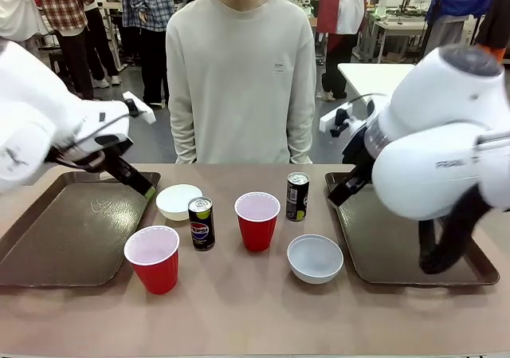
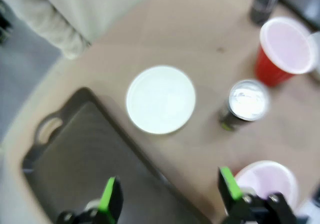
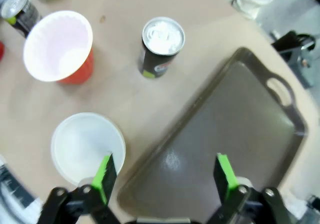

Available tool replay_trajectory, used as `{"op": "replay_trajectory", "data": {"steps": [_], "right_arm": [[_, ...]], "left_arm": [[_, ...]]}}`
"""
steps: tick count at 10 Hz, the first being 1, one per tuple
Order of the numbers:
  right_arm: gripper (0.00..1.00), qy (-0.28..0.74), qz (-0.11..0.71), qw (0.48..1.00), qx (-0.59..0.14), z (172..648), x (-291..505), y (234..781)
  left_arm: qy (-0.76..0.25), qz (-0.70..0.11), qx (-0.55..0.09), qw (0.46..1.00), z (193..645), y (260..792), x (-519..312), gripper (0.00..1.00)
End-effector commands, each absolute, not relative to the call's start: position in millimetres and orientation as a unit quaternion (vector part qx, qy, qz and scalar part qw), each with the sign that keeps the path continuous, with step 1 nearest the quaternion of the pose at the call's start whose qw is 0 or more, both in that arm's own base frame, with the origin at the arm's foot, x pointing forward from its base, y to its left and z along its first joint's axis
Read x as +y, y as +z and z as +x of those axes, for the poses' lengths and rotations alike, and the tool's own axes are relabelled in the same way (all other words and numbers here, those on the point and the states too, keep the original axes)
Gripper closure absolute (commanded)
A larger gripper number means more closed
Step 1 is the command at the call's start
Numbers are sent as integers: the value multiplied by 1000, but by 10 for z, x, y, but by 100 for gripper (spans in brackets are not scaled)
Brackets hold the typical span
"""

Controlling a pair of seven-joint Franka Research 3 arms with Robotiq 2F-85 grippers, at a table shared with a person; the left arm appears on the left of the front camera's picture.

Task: Prepare tableware on both trays.
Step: Pick up a Picnic Bowl from the table and place it on a Handle tray.

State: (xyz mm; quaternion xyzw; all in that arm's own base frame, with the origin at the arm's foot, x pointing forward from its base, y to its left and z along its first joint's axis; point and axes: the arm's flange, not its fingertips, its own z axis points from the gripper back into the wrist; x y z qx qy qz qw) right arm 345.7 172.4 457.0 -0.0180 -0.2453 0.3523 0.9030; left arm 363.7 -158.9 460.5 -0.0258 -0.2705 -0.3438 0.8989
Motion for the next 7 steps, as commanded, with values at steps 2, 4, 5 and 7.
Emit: {"op": "replay_trajectory", "data": {"steps": [2,4,5,7], "right_arm": [[0,333,-37,925,-181,2254,1355,4726],[0,325,-57,930,-163,1943,1318,4573],[0,339,-39,920,-192,2671,1554,5174],[0,427,195,868,-161,2695,1611,5096]], "left_arm": [[-389,-55,-176,903,2798,4817,-1207,0],[-371,-22,-180,911,2698,4722,-1190,0],[-375,-43,-188,907,3039,5050,-1374,0],[-375,-38,-170,910,2940,5077,-1326,0]]}}
